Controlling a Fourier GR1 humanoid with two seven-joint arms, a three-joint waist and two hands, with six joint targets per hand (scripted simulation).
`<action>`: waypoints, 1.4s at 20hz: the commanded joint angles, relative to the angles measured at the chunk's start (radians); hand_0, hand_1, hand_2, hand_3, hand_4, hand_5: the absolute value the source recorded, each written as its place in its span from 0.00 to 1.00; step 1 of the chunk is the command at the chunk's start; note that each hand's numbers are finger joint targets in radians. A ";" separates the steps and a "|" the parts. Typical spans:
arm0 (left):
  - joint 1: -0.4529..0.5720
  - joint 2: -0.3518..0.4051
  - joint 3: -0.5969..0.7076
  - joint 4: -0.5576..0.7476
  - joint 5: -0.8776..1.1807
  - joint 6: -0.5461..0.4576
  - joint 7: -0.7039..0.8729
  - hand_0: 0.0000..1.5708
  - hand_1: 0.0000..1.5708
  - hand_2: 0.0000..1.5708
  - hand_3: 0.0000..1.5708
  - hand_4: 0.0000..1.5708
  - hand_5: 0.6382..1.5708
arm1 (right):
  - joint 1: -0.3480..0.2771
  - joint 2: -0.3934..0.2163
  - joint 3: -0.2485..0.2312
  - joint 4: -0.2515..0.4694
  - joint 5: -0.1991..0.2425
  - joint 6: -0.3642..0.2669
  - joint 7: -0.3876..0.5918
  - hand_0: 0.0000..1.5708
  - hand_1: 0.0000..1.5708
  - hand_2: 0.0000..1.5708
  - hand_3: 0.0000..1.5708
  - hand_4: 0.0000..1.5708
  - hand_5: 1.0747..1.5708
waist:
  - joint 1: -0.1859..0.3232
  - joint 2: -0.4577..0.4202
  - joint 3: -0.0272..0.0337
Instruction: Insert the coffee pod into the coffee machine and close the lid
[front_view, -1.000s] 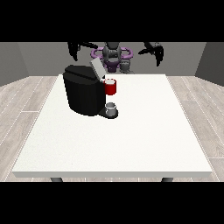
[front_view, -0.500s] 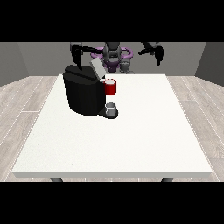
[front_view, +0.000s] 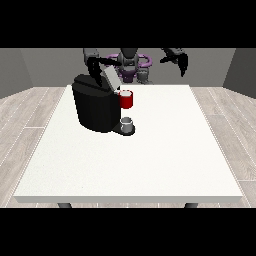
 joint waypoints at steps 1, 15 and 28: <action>0.036 0.025 0.029 0.006 0.005 0.042 -0.023 0.00 0.00 0.00 0.00 0.24 1.00 | -0.001 0.040 0.064 -0.037 0.011 0.028 0.026 0.00 0.00 0.00 0.00 0.00 1.00 | -0.072 -0.002 -0.0002; 0.009 0.015 -0.042 -0.100 -0.008 0.053 0.072 0.00 0.00 0.00 0.00 0.22 1.00 | -0.219 0.014 0.083 0.035 0.086 -0.028 0.041 0.00 0.00 0.00 0.00 0.03 1.00 | 0.041 0.070 -0.0001; -0.023 0.019 -0.070 -0.097 -0.010 0.029 0.041 0.00 0.00 0.00 0.00 0.21 1.00 | -0.290 0.000 0.139 -0.026 0.169 -0.056 0.070 0.00 0.00 0.00 0.00 0.05 1.00 | 0.129 0.140 0.0001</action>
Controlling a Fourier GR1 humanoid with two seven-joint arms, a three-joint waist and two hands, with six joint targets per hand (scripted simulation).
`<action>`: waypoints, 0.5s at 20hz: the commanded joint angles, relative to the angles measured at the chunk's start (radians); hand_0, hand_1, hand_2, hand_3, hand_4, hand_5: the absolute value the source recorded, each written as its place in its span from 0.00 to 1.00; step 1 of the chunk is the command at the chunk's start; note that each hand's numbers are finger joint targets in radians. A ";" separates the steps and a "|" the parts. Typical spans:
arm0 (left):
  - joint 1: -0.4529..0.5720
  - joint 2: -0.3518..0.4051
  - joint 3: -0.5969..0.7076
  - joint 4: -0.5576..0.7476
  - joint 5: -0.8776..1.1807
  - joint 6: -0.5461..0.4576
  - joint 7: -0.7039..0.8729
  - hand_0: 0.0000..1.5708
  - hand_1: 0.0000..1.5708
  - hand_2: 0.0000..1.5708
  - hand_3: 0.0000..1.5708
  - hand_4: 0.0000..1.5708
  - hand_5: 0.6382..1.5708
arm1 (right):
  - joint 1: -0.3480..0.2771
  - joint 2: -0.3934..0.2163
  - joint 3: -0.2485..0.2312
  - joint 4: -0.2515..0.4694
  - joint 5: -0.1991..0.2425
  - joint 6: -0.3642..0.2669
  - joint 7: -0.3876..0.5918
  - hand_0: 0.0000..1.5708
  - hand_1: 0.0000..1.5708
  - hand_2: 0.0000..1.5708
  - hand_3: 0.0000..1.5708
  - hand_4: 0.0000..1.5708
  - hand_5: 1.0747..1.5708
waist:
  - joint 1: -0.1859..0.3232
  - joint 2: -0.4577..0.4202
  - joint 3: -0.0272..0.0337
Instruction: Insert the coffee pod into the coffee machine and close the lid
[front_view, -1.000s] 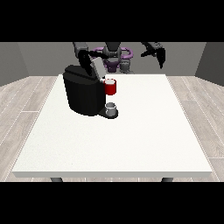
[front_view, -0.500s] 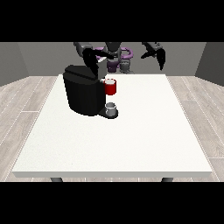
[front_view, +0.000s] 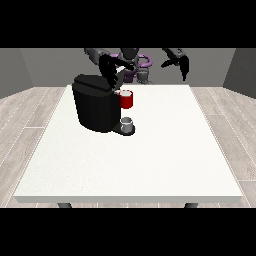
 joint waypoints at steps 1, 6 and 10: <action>-0.011 0.012 -0.007 0.006 -0.007 -0.010 0.000 0.00 0.00 0.00 0.00 0.21 1.00 | -0.105 0.036 0.055 -0.038 0.016 0.031 -0.047 0.00 0.00 0.00 0.00 0.13 1.00 | 0.085 0.008 -0.0146; -0.085 -0.013 -0.020 -0.001 -0.003 0.002 0.009 0.00 0.00 0.00 0.00 0.25 1.00 | -0.165 0.006 0.047 -0.068 0.035 0.022 0.015 0.00 0.00 0.00 0.00 0.15 1.00 | 0.124 0.045 -0.0143; -0.074 -0.014 -0.039 0.011 -0.010 -0.015 -0.011 0.00 0.00 0.00 0.00 0.28 1.00 | -0.145 0.022 0.057 -0.121 0.047 0.003 0.062 0.00 0.00 0.00 0.00 0.06 1.00 | 0.170 0.063 -0.0140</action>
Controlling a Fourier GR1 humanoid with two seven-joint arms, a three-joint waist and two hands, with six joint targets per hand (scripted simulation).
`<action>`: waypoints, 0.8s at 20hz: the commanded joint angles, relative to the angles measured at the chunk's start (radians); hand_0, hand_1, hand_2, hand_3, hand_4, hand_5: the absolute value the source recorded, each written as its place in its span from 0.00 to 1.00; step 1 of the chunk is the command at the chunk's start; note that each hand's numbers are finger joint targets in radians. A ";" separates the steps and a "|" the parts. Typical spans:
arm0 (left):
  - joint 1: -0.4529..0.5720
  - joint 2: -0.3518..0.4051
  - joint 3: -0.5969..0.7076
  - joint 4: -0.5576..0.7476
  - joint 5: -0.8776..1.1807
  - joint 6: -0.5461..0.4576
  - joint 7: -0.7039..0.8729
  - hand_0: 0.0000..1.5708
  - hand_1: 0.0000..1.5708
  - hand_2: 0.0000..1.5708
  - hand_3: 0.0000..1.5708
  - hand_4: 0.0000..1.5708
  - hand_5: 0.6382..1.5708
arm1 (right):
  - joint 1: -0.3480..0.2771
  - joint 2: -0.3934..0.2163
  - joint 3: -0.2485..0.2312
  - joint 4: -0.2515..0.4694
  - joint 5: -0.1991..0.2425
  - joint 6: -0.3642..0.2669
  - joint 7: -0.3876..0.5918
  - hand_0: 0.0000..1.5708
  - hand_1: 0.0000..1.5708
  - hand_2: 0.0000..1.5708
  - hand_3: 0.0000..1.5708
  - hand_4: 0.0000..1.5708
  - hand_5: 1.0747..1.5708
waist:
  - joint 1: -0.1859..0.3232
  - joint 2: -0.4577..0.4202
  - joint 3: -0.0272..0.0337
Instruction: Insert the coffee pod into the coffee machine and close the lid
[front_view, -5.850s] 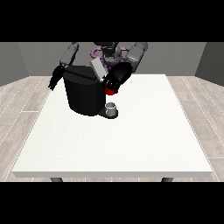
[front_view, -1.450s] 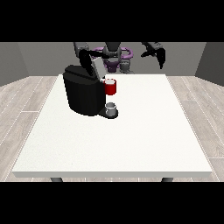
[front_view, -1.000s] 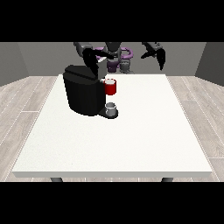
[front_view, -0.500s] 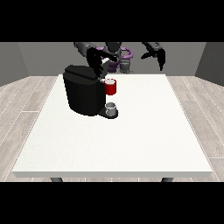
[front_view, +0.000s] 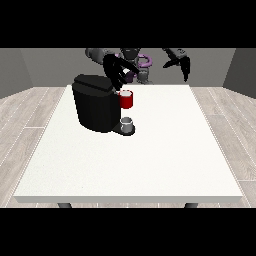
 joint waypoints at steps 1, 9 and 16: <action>-0.060 0.008 -0.003 -0.013 0.000 -0.004 -0.006 0.00 0.00 0.00 0.00 0.25 1.00 | -0.101 0.061 0.065 -0.055 0.004 0.027 -0.136 0.00 0.00 0.00 0.00 0.09 1.00 | 0.105 0.049 -0.0287; -0.081 -0.032 -0.058 0.006 -0.002 -0.031 -0.010 0.00 0.00 0.00 0.00 0.25 1.00 | -0.161 -0.003 0.032 -0.176 0.006 0.020 0.055 0.00 0.00 0.00 0.00 0.00 1.00 | 0.217 0.086 -0.0295; -0.183 0.043 0.009 0.001 0.029 -0.059 -0.054 0.00 0.00 0.00 0.00 0.23 1.00 | -0.264 0.002 0.038 -0.130 0.040 -0.009 -0.088 0.00 0.00 0.00 0.00 0.00 1.00 | 0.222 0.224 -0.0304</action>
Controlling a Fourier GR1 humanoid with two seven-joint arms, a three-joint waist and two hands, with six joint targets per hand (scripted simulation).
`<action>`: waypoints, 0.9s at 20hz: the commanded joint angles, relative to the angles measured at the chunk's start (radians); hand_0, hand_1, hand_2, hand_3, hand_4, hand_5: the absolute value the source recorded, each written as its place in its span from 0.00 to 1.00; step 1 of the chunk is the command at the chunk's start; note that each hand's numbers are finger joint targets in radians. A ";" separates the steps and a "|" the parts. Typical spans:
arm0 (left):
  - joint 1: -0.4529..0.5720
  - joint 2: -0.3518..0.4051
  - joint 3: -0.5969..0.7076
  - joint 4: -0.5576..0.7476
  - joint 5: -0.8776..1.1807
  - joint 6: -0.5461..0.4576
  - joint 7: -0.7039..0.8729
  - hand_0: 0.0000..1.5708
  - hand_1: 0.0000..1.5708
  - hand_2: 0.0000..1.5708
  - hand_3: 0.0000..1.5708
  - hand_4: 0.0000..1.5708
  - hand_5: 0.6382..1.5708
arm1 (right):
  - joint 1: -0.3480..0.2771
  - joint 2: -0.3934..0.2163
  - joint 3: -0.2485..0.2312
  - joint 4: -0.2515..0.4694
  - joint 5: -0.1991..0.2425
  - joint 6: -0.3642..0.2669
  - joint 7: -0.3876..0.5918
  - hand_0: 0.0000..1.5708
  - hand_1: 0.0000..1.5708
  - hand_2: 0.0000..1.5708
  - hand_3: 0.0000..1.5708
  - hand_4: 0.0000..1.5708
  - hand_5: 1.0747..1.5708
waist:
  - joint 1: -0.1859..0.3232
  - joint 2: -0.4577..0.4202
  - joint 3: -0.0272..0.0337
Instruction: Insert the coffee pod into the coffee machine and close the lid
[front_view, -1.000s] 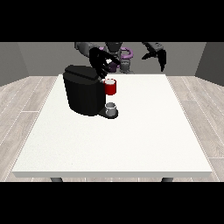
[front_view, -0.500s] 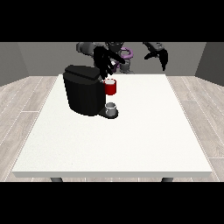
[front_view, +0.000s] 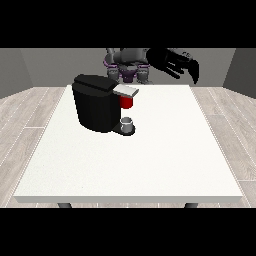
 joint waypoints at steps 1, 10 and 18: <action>-0.016 -0.014 -0.007 -0.007 -0.006 0.015 -0.024 0.00 0.00 0.00 0.00 0.22 1.00 | -0.097 0.014 -0.009 0.048 -0.006 -0.003 -0.083 0.00 0.00 0.00 0.00 0.00 1.00 | 0.016 0.054 -0.0064; 0.015 0.036 0.036 -0.028 0.047 -0.032 -0.003 0.00 0.00 0.00 0.00 0.17 1.00 | -0.127 0.071 -0.019 0.182 -0.024 0.003 -0.187 0.00 0.00 0.00 0.00 0.00 1.00 | 0.000 0.041 -0.0064; 0.108 0.016 0.033 -0.015 0.035 -0.006 -0.012 0.00 0.00 0.00 0.00 0.16 1.00 | -0.037 0.201 0.047 0.174 -0.035 0.015 -0.343 0.00 0.00 0.00 0.00 0.11 1.00 | -0.112 -0.055 -0.0060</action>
